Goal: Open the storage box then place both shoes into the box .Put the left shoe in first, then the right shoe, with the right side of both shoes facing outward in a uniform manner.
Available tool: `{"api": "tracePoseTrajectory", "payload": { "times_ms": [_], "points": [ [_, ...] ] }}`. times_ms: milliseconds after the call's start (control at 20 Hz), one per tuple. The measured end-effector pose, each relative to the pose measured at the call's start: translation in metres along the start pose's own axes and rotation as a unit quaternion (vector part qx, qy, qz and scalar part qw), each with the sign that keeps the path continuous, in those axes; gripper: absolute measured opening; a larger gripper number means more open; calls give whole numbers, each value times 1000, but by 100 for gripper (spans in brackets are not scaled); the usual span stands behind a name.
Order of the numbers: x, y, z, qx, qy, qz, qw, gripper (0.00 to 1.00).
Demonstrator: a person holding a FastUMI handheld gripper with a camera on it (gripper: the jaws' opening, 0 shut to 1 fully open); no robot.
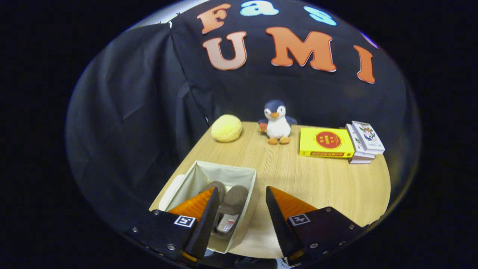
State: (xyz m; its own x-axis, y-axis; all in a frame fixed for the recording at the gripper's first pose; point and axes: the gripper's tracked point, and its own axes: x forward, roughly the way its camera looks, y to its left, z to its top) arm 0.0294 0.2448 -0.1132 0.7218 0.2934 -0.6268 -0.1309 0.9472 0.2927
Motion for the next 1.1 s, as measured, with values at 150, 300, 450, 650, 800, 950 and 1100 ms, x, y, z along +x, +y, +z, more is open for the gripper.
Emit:
{"api": "tracePoseTrajectory", "payload": {
  "times_ms": [150,300,450,650,800,950,1100],
  "points": [
    [-29,-35,36,-12,-65,-21,998,81],
    [-61,-63,74,-32,-125,-51,990,83],
    [-90,-89,103,-40,-174,-76,981,84],
    [-126,-110,138,-57,-251,-94,962,86],
    [-148,-134,148,-57,-281,-118,951,87],
    [-163,-148,153,-41,-301,-117,946,87],
    [-174,-160,158,-32,-334,-109,936,86]
  ]
}}
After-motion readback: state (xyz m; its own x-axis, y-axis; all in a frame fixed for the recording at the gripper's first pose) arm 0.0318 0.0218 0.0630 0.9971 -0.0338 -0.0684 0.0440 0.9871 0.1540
